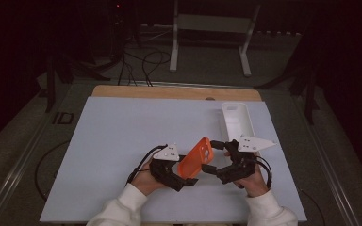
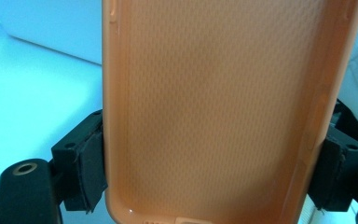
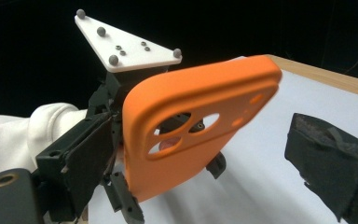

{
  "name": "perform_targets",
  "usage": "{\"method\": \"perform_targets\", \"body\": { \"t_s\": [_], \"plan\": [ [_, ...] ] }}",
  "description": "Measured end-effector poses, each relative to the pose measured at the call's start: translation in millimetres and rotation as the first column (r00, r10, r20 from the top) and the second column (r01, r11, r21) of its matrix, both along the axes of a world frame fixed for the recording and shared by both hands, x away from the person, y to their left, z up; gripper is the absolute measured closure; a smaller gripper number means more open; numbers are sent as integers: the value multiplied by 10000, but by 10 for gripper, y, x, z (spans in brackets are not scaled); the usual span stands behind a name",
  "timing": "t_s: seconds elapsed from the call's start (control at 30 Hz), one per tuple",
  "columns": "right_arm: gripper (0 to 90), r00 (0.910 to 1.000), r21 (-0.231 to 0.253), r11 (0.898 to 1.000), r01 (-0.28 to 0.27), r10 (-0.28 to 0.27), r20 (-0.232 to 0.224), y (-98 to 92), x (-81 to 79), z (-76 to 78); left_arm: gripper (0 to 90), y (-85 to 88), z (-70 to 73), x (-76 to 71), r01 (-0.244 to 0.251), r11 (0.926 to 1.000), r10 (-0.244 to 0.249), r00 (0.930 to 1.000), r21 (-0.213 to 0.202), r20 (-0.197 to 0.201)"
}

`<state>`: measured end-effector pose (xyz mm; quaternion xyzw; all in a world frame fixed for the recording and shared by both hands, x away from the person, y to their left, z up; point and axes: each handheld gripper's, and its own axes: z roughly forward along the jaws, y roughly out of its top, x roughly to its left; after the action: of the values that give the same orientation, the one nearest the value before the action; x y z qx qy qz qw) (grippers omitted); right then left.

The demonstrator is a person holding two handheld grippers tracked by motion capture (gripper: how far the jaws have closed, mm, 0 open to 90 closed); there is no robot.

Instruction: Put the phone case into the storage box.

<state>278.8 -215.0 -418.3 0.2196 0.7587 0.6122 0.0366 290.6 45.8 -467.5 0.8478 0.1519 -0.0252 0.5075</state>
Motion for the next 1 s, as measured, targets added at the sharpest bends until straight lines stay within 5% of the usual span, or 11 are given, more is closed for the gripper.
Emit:
{"method": "perform_targets", "body": {
  "t_s": [0.47,1.0],
  "plan": [
    [80,9978,13,9980,-640,639,149,88,-2,-6,151,-56,-24,-47,998,9950,-999,9949,-47,-127],
    [179,9964,-336,9960,-834,828,-184,127,-39,18,147,-87,-47,-57,1119,9937,-1117,9936,69,-156]
  ]
}}
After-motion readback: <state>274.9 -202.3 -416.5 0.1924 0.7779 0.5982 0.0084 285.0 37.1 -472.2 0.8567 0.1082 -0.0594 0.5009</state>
